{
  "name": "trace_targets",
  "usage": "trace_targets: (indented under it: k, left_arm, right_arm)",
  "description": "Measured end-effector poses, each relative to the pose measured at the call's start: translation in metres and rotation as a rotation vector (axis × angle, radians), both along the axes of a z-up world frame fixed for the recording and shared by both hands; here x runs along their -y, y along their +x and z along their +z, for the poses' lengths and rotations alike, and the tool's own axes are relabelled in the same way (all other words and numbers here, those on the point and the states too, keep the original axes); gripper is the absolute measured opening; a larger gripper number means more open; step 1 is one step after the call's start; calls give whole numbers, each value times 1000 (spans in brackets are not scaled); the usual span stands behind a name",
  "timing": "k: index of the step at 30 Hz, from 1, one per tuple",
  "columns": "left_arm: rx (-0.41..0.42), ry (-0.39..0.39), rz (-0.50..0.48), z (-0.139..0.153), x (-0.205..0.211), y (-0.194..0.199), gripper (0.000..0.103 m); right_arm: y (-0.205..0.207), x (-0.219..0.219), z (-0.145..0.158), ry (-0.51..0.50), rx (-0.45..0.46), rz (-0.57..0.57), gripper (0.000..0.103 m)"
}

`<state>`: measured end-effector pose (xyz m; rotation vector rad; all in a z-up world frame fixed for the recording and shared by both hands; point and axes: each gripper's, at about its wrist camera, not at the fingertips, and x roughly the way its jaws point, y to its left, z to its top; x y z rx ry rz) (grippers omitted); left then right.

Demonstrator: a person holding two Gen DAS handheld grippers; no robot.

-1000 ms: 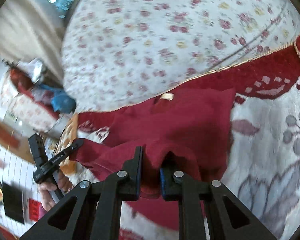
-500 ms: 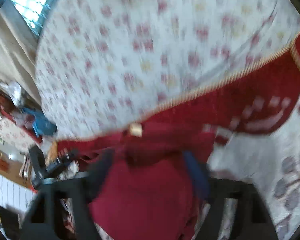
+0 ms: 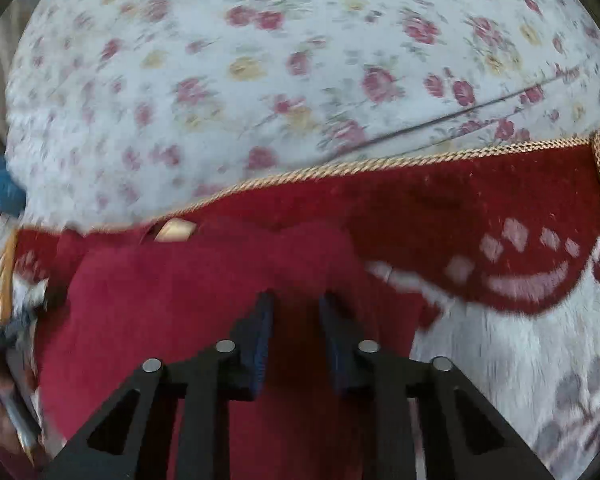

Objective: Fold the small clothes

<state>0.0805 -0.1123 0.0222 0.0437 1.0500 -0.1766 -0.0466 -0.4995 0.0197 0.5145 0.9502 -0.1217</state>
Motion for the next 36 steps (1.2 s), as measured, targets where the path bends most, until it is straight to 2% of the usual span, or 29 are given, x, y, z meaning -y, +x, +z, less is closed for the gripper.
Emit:
trace_targets:
  k: [2, 3, 4, 6, 8, 12, 15, 16, 20, 22, 24, 26, 28, 30, 32, 36]
  left_arm:
    - [6, -13, 4, 5, -5, -3, 85]
    - [16, -8, 4, 9, -7, -5, 85]
    - [29, -2, 3, 13, -9, -8, 85]
    - [58, 3, -6, 25, -15, -20, 85]
    - [74, -10, -15, 34, -20, -31, 85]
    - [112, -15, -13, 46, -34, -67, 86]
    - [78, 9, -12, 37, -40, -88, 86]
    - [67, 8, -13, 33, -42, -94, 86]
    - [32, -26, 25, 16, -57, -104, 86]
    - [4, -89, 58, 7, -65, -102, 87]
    - [9, -108, 68, 3, -66, -100, 90]
    - [16, -102, 62, 3, -63, -99, 91]
    - [19, -100, 55, 1, -63, -98, 92]
    - [17, -91, 47, 0, -62, -97, 93]
    - [15, -88, 42, 1, -62, -96, 94]
    - [19, -77, 50, -1, -59, -93, 96]
  right_arm:
    - [-5, 1, 7, 6, 0, 0, 28]
    - [-13, -1, 16, -11, 4, 6, 36]
    - [-19, -2, 22, -16, 11, 11, 51]
    - [-35, -6, 36, -4, 33, 17, 68]
    - [-51, -13, 49, -37, 27, 4, 73]
    - [-78, -35, 47, -70, -2, 65, 72]
    - [-68, -52, 19, -179, -169, 112, 72]
    - [-68, -54, 22, -188, -166, 104, 72]
    - [-68, -72, 80, -280, -27, 36, 72]
    - [-54, -96, 102, -279, 33, 76, 72]
    - [-30, -130, 109, -225, 81, 187, 72]
    - [1, -165, 102, -175, 89, 284, 71]
    - [38, -199, 85, -153, 69, 351, 61]
    - [72, -231, 62, -160, 25, 399, 56]
    - [101, -256, 39, -183, -4, 420, 53]
    - [137, -274, 7, -172, -43, 393, 52]
